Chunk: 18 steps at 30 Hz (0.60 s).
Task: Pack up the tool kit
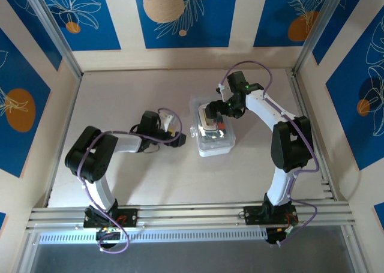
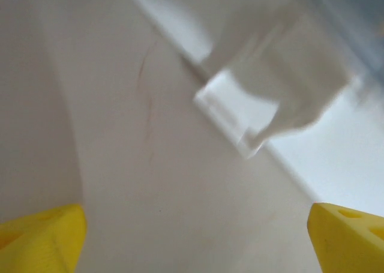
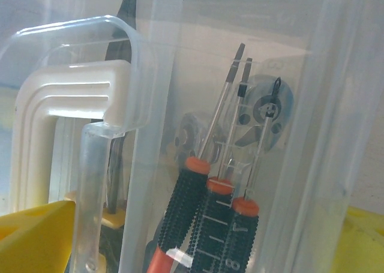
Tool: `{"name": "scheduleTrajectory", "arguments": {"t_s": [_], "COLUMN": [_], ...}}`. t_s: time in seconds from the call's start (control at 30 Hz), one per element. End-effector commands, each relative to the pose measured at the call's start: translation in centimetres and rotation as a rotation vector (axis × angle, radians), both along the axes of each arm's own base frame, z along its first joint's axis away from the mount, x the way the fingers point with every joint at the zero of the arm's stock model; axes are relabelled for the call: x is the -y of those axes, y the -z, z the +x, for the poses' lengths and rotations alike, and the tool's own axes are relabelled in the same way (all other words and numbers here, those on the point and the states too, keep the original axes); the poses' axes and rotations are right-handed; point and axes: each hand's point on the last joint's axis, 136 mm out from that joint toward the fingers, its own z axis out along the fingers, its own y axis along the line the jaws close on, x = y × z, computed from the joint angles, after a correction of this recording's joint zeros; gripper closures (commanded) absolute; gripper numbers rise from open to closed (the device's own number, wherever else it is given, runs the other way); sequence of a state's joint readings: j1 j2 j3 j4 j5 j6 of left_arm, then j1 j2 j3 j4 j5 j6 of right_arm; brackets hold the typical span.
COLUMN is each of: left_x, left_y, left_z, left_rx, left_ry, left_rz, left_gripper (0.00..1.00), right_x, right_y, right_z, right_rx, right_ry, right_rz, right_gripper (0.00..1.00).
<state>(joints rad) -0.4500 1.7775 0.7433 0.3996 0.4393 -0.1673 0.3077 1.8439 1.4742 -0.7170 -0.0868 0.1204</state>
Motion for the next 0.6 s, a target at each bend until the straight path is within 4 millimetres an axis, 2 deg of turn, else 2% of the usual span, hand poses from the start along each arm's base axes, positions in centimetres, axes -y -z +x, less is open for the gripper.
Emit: {"name": "scheduleTrajectory", "arguments": {"t_s": [0.0, 0.27, 0.57], "left_x": [-0.9, 2.1, 4.2], "left_y": [1.2, 2.4, 2.7], "left_z": [-0.3, -0.2, 0.6], "left_rx": [0.116, 0.200, 0.225], "left_ry": [0.042, 0.113, 0.152], "left_rz": [0.116, 0.095, 0.091], "left_gripper": [0.03, 0.00, 0.00], "right_x": [-2.3, -2.5, -2.4], "right_y": [0.8, 0.9, 0.9], "right_z": [-3.4, -3.3, -2.9], "right_rx": [-0.120, -0.126, -0.128], "right_ry": [-0.076, -0.077, -0.076], "right_rz": [0.076, 0.071, 0.064], "right_gripper": [0.02, 0.02, 0.02]}}
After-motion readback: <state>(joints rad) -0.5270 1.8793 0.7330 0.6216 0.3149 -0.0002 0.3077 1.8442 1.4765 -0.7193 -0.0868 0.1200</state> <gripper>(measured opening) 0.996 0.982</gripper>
